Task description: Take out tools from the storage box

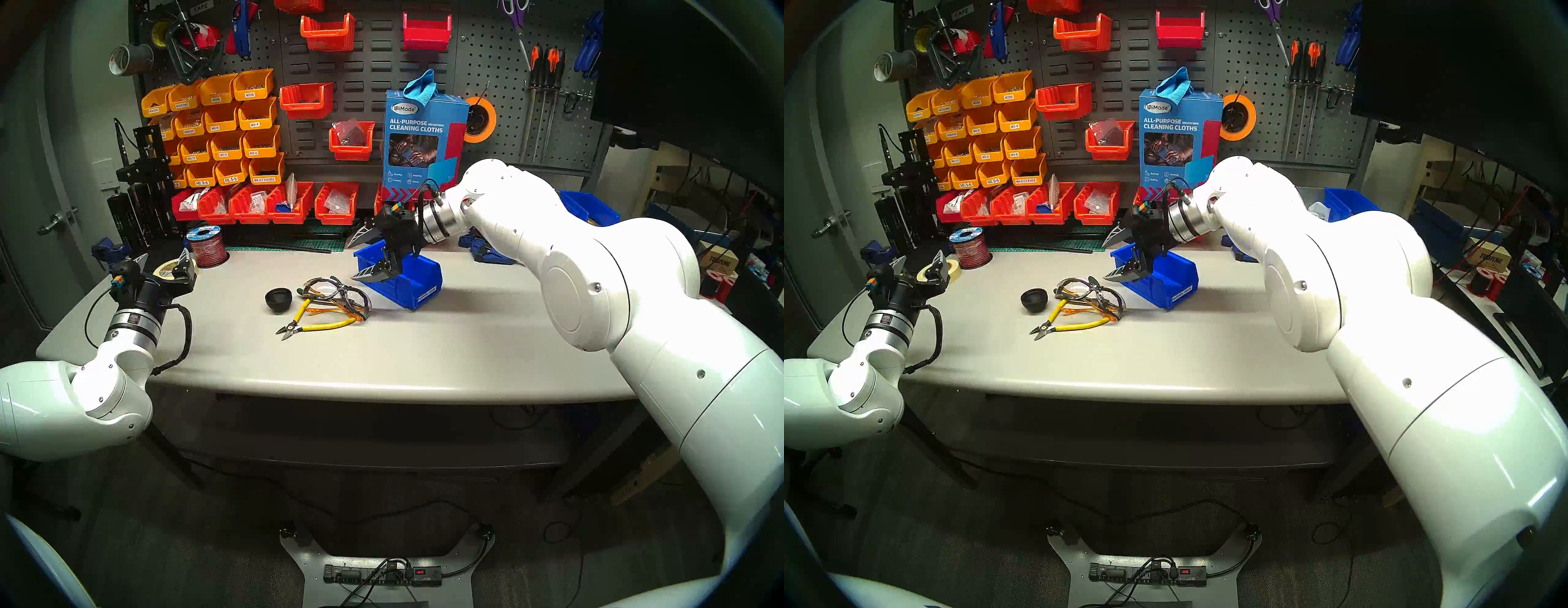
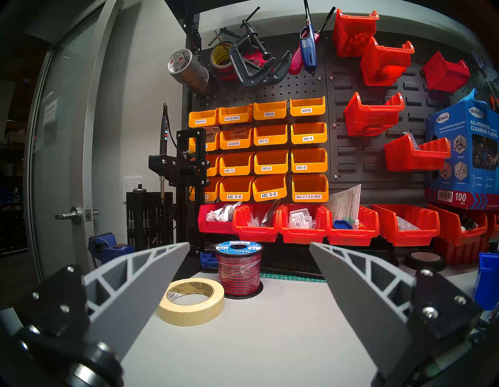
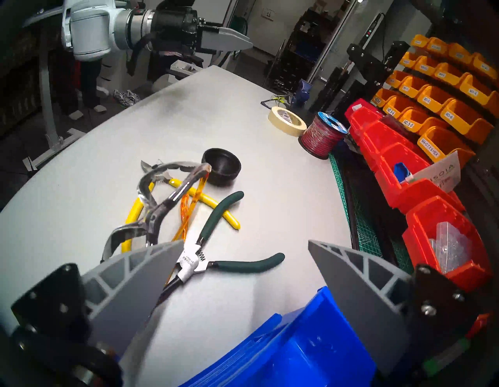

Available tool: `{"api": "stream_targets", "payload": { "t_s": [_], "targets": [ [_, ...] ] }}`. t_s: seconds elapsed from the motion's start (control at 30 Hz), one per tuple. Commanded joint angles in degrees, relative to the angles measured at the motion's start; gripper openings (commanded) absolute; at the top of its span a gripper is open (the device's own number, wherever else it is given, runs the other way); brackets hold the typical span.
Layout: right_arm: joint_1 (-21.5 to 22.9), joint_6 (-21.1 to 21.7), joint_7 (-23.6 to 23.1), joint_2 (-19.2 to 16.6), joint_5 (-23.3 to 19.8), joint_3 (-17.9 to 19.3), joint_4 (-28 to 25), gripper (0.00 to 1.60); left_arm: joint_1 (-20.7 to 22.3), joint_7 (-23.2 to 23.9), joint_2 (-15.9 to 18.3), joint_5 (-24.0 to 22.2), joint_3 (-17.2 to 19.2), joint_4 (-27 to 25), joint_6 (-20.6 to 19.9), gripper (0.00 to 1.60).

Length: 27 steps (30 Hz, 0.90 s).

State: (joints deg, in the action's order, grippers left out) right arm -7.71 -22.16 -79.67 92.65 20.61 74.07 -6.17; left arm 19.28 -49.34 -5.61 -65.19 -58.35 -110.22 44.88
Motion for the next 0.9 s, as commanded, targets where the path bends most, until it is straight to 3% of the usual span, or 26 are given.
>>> {"api": "stream_targets", "payload": {
  "t_s": [0.0, 0.87],
  "targets": [
    [-0.54, 1.3, 0.4, -1.92, 0.14, -0.01, 0.28, 1.6, 0.51, 0.01, -0.15, 0.09, 0.47, 0.05, 0.1, 1.6],
    [-0.81, 3.11, 1.03, -5.05, -0.15, 0.29, 0.44, 1.6, 0.42, 0.01, -0.17, 0.01, 0.42, 0.03, 0.09, 1.6]
  ]
}}
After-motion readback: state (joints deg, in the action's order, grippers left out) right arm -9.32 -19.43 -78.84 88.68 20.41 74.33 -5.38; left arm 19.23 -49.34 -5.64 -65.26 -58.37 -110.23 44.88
